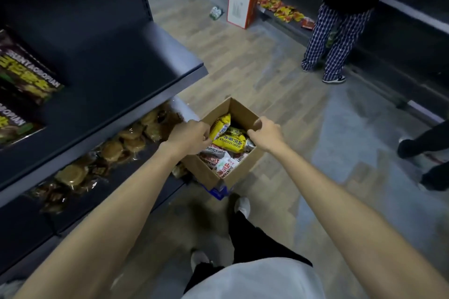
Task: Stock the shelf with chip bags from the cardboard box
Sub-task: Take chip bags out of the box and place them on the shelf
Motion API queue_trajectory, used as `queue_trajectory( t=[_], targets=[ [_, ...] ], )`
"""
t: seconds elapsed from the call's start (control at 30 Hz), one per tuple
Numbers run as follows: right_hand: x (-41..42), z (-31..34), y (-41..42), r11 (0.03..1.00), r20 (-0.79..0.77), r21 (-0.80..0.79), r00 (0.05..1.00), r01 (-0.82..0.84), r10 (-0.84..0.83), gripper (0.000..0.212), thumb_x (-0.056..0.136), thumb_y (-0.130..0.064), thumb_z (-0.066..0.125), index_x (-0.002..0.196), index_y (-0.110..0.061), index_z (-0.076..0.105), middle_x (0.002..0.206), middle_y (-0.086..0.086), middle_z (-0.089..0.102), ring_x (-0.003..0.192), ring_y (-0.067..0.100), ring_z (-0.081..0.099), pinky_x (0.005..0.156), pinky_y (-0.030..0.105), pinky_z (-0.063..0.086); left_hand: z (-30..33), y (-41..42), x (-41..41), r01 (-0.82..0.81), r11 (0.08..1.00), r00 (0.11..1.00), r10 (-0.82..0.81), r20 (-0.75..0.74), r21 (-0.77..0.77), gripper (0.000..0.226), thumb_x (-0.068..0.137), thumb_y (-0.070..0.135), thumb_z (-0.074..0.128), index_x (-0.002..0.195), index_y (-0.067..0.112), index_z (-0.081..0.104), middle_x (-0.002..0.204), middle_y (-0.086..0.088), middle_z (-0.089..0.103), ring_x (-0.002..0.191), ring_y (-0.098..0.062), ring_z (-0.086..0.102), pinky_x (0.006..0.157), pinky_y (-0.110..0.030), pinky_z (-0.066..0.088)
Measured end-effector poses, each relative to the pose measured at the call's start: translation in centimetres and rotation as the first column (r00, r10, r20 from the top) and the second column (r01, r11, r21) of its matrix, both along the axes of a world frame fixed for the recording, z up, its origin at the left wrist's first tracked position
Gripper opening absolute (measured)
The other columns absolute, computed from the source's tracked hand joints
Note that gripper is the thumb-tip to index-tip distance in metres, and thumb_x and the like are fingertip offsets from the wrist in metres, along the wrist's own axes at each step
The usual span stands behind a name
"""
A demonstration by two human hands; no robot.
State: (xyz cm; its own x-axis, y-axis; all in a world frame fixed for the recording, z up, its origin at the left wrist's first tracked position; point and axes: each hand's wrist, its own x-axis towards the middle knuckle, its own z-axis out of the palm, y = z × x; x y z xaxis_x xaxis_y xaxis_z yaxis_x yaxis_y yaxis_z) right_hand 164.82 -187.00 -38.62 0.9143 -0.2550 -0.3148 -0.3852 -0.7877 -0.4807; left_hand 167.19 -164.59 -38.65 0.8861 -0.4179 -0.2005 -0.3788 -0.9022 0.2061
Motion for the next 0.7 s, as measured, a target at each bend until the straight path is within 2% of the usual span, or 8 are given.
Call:
queue_trajectory(
  t=[0.13,0.23,0.33,0.4,0.5,0.57,0.63,0.7],
  targets=[
    [3.5,-3.9,-1.5,0.993,-0.133,0.077,0.988,0.084,-0.074,0.029,0.081,-0.038,0.063,0.104,-0.021,0.060,0.110,0.003,0.061,0.111,0.024,0.055,0.092,0.034,0.048,-2.8,-0.7,2.3,-0.082,0.994,0.980,0.067,-0.190,-0.072,0.020,0.090,0.034,0.059,0.080,0.018,0.052,0.079,-0.006,0.060,0.073,-0.026,0.060,0.061,-0.036,0.053],
    [6.4,-6.7,-2.3,0.992,-0.242,0.108,0.969,0.070,-0.042,0.030,0.089,-0.032,0.061,0.113,-0.014,0.060,0.109,0.004,0.059,0.117,0.025,0.050,0.095,0.030,0.040,-5.2,-1.8,3.9,-0.200,0.973,0.952,0.165,-0.257,-0.116,0.019,0.091,0.026,0.058,0.079,0.014,0.049,0.078,-0.006,0.055,0.073,-0.024,0.056,0.059,-0.031,0.042],
    [9.0,-10.3,-2.1,0.985,-0.336,0.160,0.942,0.058,0.000,0.032,0.091,-0.031,0.059,0.116,-0.010,0.058,0.118,0.010,0.061,0.111,0.027,0.054,0.088,0.031,0.042,-8.9,-2.7,5.5,-0.273,0.951,0.954,0.250,-0.164,-0.143,0.015,0.087,0.026,0.055,0.077,0.022,0.044,0.078,-0.006,0.057,0.073,-0.025,0.058,0.058,-0.028,0.036],
    [10.2,-13.4,-1.7,0.973,-0.413,0.210,0.911,0.092,0.003,0.029,0.090,-0.030,0.059,0.110,-0.009,0.054,0.116,0.013,0.061,0.101,0.028,0.055,0.082,0.034,0.045,-11.4,-3.4,6.1,-0.248,0.961,0.965,0.233,-0.122,-0.123,0.013,0.083,0.029,0.053,0.081,0.017,0.053,0.077,-0.007,0.061,0.073,-0.027,0.059,0.056,-0.029,0.038],
    [11.5,-17.8,-0.6,0.918,-0.502,0.305,0.862,0.254,-0.072,0.038,0.082,-0.032,0.065,0.111,-0.012,0.049,0.112,0.014,0.062,0.086,0.025,0.060,0.071,0.036,0.054,-14.0,-4.7,6.4,-0.259,0.958,0.963,0.246,-0.114,-0.120,0.026,0.076,0.032,0.051,0.090,0.014,0.063,0.081,-0.008,0.064,0.078,-0.028,0.061,0.062,-0.030,0.044],
    [11.7,-20.1,0.1,0.861,-0.552,0.338,0.821,0.380,-0.145,0.047,0.076,-0.027,0.069,0.116,-0.009,0.052,0.108,0.016,0.064,0.077,0.023,0.061,0.065,0.037,0.058,-15.4,-5.4,6.8,-0.301,0.953,0.953,0.300,-0.038,-0.025,0.031,0.071,0.032,0.057,0.095,0.014,0.066,0.085,-0.008,0.066,0.080,-0.029,0.063,0.066,-0.031,0.047],
    [12.3,-22.4,0.7,0.776,-0.603,0.364,0.765,0.515,-0.225,0.042,0.079,-0.016,0.069,0.115,-0.007,0.051,0.105,0.017,0.062,0.071,0.020,0.056,0.055,0.030,0.051,-17.0,-6.2,8.1,-0.330,0.938,0.938,0.338,-0.077,0.104,0.037,0.078,0.036,0.059,0.110,0.017,0.062,0.098,-0.008,0.065,0.087,-0.029,0.063,0.070,-0.033,0.048],
    [13.7,-24.4,1.2,0.696,-0.640,0.372,0.713,0.614,-0.287,0.037,0.080,-0.012,0.070,0.112,-0.008,0.051,0.102,0.017,0.061,0.069,0.020,0.054,0.047,0.026,0.047,-19.4,-6.7,9.8,-0.302,0.943,0.928,0.324,-0.182,0.137,0.048,0.088,0.039,0.055,0.130,0.016,0.046,0.112,-0.009,0.060,0.099,-0.030,0.061,0.076,-0.036,0.048]
  ],
)
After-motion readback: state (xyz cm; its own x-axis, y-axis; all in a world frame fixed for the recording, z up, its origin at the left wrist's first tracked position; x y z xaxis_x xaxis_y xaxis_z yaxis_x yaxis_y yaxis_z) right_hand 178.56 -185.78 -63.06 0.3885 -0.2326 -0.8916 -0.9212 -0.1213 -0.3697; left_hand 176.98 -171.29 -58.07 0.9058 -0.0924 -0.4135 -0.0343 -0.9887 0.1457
